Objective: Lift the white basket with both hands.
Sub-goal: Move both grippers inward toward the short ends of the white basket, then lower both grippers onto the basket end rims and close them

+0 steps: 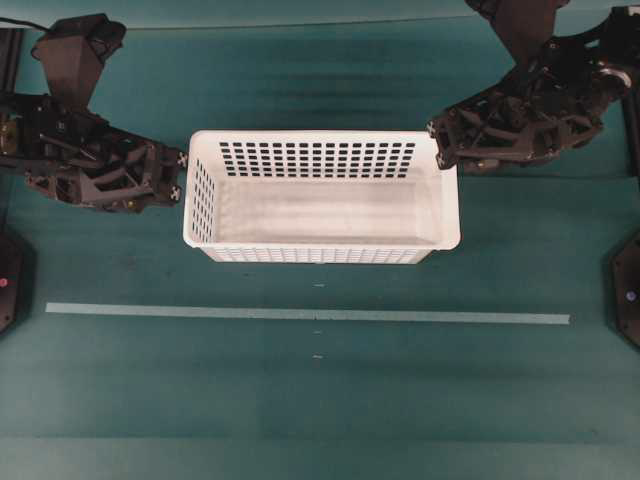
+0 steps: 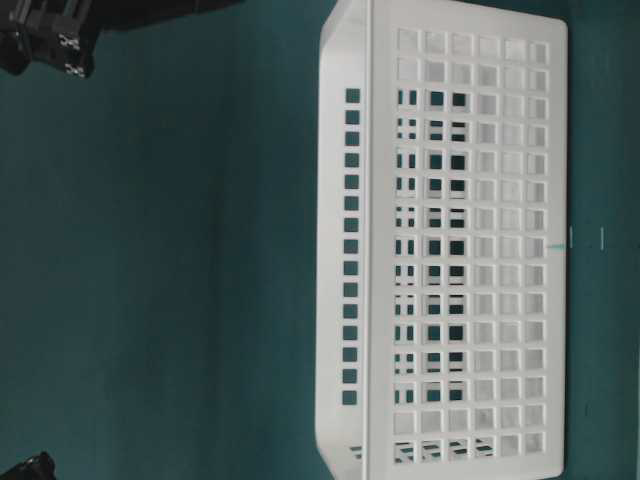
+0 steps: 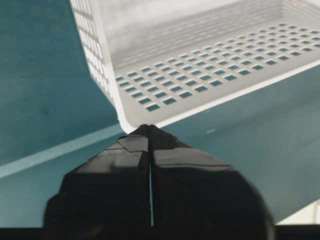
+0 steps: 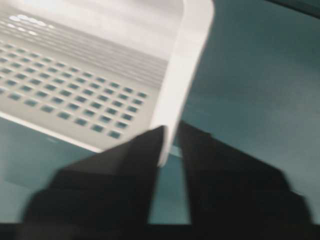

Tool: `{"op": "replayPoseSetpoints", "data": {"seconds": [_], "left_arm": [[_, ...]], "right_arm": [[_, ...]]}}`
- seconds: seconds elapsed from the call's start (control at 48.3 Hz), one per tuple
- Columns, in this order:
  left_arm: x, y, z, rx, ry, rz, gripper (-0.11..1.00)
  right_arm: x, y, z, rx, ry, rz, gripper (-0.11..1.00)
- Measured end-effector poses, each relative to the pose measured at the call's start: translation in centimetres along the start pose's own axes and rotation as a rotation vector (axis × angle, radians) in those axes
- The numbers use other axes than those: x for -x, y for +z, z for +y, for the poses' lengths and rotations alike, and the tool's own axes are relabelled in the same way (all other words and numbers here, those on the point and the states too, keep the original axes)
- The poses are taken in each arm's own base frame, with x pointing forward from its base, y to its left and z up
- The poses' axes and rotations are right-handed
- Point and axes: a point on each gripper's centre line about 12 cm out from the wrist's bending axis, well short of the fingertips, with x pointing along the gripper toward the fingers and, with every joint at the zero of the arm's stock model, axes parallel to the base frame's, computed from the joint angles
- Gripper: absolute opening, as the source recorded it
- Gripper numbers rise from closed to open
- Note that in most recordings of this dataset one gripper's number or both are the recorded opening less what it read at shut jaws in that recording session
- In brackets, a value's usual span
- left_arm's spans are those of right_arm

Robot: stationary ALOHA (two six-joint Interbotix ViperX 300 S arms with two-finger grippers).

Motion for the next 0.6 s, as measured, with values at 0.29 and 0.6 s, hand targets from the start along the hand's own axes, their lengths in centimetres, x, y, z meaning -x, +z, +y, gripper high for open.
{"op": "replayPoseSetpoints", "data": {"seconds": [0.29, 0.6], "left_arm": [[-0.3, 0.0, 0.1, 0.009, 0.007, 0.002, 0.77], [-2.1, 0.5, 0.4, 0.043, 0.039, 0.003, 0.92]], "right_arm": [[-1.5, -0.1, -0.5, -0.022, -0.032, 0.023, 0.97], [-4.7, 0.5, 0.3, -0.100, -0.001, 0.026, 0.96]]}}
